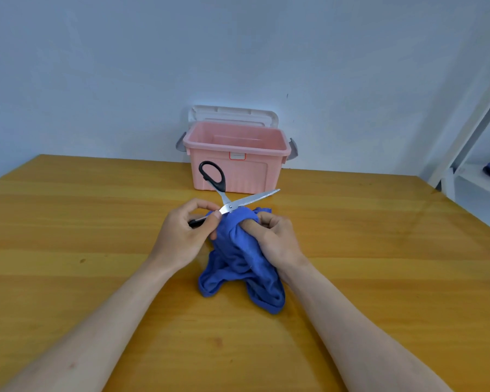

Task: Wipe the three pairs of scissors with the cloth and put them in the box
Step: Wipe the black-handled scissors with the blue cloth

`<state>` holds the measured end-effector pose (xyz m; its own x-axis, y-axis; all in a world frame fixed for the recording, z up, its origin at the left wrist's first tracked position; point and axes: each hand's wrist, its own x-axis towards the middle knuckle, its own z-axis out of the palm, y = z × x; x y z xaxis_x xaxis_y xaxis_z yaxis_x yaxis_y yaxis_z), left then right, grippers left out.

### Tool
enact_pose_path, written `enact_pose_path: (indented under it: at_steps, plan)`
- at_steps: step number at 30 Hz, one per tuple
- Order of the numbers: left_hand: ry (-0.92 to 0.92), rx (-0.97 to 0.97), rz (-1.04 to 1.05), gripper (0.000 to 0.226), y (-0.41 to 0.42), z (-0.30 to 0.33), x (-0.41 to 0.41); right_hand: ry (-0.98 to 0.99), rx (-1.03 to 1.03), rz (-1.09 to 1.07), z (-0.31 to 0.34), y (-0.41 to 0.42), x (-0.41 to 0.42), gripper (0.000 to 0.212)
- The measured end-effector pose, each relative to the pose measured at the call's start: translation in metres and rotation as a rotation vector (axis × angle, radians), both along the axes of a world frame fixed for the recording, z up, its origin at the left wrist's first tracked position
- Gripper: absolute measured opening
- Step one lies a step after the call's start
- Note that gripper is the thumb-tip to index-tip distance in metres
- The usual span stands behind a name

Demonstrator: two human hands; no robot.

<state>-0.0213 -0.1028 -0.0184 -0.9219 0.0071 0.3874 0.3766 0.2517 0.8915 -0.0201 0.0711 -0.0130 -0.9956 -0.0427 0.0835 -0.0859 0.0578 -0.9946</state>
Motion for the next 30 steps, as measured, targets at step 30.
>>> enact_pose_path:
  at_steps: [30]
  plan:
    - [0.002,0.016,0.020,0.029,-0.003,0.005,-0.001,-0.019,-0.082,0.038,0.015,0.002,0.005,0.007]
